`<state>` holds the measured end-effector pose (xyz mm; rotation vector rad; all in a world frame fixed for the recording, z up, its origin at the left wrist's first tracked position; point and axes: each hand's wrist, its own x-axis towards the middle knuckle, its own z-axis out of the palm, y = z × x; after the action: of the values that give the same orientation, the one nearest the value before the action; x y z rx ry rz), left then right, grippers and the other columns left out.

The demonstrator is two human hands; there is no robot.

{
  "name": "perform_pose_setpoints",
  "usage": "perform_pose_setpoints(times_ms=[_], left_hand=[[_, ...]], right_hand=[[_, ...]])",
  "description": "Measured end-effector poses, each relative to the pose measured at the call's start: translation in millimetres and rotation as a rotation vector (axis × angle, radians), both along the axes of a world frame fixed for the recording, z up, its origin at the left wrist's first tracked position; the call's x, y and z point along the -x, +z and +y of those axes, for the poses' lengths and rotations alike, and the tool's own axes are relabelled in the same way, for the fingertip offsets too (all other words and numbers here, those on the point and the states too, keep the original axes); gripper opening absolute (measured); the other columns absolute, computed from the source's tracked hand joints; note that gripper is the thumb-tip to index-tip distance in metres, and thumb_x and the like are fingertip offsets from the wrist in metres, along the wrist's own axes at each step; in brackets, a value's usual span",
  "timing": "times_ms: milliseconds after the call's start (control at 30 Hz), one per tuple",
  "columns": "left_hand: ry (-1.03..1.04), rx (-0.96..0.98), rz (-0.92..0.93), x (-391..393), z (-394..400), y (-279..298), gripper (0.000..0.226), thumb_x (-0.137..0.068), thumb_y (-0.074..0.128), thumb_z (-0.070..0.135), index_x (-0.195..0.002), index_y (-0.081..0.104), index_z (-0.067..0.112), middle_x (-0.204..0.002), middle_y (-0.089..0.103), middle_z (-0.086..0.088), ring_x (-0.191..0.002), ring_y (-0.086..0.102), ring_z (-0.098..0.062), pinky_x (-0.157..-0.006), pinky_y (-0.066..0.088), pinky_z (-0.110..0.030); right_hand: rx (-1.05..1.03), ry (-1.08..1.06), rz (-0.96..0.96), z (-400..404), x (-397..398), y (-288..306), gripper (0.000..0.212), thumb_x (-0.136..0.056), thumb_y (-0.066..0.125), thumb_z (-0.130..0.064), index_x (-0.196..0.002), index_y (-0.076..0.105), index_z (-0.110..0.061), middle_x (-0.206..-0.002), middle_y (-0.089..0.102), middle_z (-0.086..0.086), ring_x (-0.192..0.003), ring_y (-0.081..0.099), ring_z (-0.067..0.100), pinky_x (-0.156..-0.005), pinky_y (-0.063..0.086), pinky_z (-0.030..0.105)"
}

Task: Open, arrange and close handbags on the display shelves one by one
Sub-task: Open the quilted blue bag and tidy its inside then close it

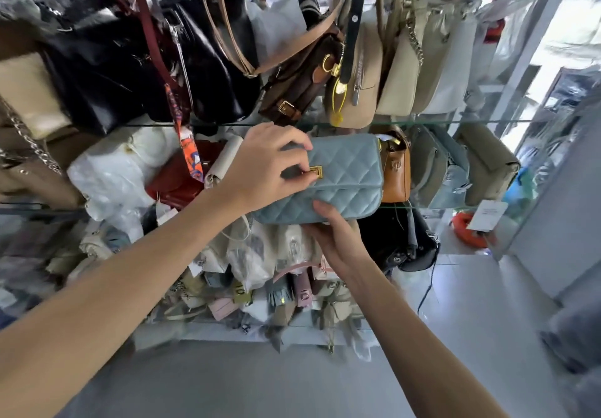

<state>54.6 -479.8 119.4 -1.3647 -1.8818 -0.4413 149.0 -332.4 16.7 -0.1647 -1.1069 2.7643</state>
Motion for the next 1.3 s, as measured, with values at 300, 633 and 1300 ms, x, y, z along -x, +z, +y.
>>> perform_pose_setpoints(times_ms=[300, 633, 1300], left_hand=[[0.127, 0.313, -0.244, 3, -3, 17, 0.08, -0.071, 0.075, 0.073, -0.138, 0.049, 0.038, -0.142, 0.053, 0.002, -0.121, 0.058, -0.022, -0.1, 0.047, -0.05], [0.231, -0.016, -0.109, -1, -18, 86, 0.037, -0.092, 0.059, 0.061, -0.109, 0.074, 0.032, -0.089, 0.078, 0.011, -0.075, 0.073, -0.015, -0.068, 0.059, -0.038], [-0.054, -0.493, -1.54, -14, -17, 33, 0.087, -0.066, 0.056, 0.097, -0.135, 0.064, 0.043, -0.138, 0.065, 0.019, -0.135, 0.055, -0.014, -0.118, 0.036, -0.05]], right_hand=[[-0.083, -0.049, 0.014, 0, -3, 1, 0.04, -0.089, 0.069, 0.0, -0.129, 0.064, -0.006, -0.124, 0.073, 0.013, -0.114, 0.071, 0.026, -0.096, 0.059, 0.048], [-0.06, -0.035, 0.006, 4, -6, -9, 0.049, -0.071, 0.075, 0.001, -0.119, 0.063, -0.001, -0.11, 0.077, 0.012, -0.103, 0.075, 0.026, -0.083, 0.063, 0.038], [-0.275, 0.034, 0.061, 10, -14, -21, 0.043, -0.082, 0.066, 0.018, -0.118, 0.063, -0.006, -0.107, 0.079, 0.003, -0.105, 0.074, 0.017, -0.085, 0.059, 0.026]])
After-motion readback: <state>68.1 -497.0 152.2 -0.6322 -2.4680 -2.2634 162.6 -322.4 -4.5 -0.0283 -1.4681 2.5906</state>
